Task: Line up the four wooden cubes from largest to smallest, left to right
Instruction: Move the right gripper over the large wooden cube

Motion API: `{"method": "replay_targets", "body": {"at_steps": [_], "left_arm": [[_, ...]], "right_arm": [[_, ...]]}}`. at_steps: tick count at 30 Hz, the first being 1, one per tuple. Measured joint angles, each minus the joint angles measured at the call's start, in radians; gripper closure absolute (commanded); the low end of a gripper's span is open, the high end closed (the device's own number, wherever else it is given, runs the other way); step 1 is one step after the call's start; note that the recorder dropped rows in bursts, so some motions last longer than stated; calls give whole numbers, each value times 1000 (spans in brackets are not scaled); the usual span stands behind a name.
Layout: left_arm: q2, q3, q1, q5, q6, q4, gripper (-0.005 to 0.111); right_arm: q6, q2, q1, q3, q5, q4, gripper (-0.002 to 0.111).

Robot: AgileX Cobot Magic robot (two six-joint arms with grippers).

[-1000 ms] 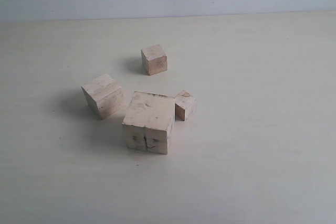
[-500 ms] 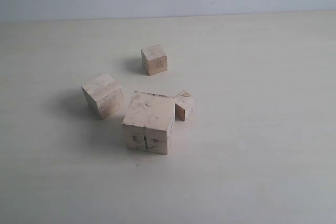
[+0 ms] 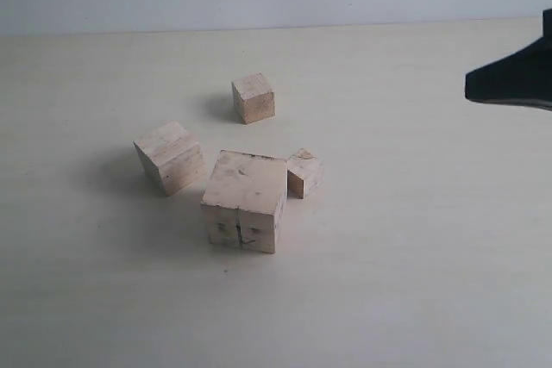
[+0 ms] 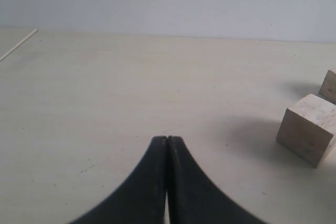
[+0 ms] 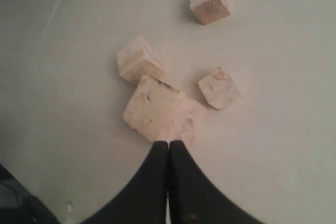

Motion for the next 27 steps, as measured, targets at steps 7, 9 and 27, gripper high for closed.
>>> {"method": "replay_targets", "body": {"at_steps": [7, 9, 27], "left_arm": [[0, 0, 0, 0, 0, 0, 107], [0, 0, 0, 0, 0, 0, 107], [0, 0, 0, 0, 0, 0, 107]], "right_arm": [[-257, 117, 0, -9, 50, 251, 101], [-329, 135, 3, -26, 76, 260, 93], [-543, 561, 610, -348, -192, -144, 17]]}}
